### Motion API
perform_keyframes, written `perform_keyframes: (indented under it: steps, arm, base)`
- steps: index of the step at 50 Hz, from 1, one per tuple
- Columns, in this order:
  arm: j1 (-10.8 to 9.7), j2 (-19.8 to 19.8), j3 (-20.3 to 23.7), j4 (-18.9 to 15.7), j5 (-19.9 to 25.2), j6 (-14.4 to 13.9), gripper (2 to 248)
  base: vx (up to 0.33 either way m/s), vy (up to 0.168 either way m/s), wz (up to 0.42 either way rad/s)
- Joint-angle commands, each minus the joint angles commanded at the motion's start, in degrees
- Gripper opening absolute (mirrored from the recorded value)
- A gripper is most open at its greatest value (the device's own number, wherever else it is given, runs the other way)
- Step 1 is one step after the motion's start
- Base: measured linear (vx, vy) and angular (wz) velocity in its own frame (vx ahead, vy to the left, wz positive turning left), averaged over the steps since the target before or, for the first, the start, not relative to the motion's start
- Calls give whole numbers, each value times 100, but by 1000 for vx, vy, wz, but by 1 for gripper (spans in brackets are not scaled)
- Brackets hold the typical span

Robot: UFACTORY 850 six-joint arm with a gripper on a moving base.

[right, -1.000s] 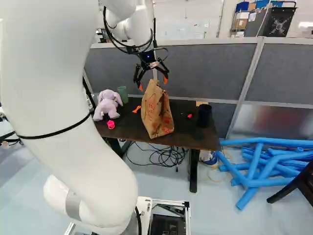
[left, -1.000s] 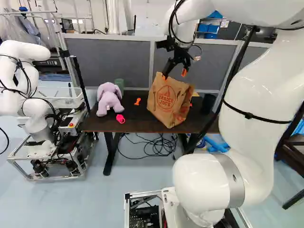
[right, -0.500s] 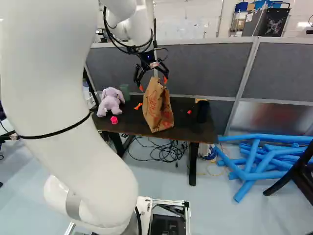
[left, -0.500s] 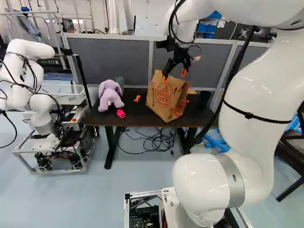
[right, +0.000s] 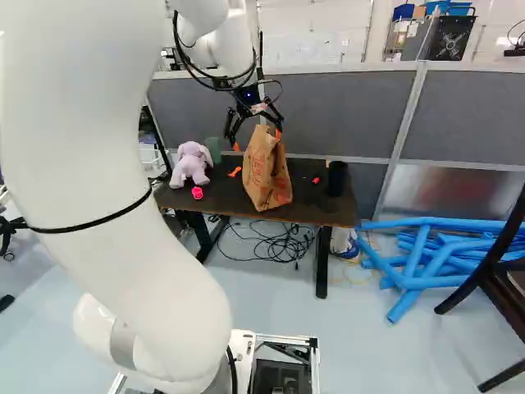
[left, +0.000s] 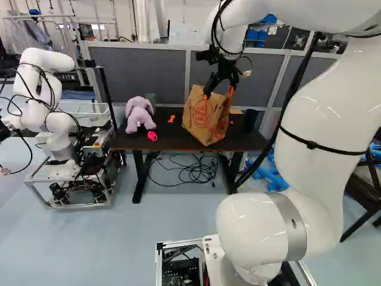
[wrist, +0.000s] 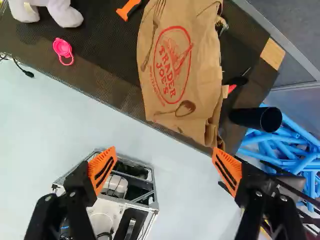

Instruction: Pick up the bag on the ground and place it on the table

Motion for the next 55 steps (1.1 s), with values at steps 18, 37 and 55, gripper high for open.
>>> perform_keyframes:
  steps: [18, 37, 55]
  arm:
    - [0, 0, 0, 0, 0, 0, 247]
    - [0, 0, 0, 0, 0, 0, 247]
    - [0, 0, 0, 0, 0, 0, 247]
  base:
    - [-146, -3, -2]
    - [-117, -2, 4]
    - [4, -1, -1]
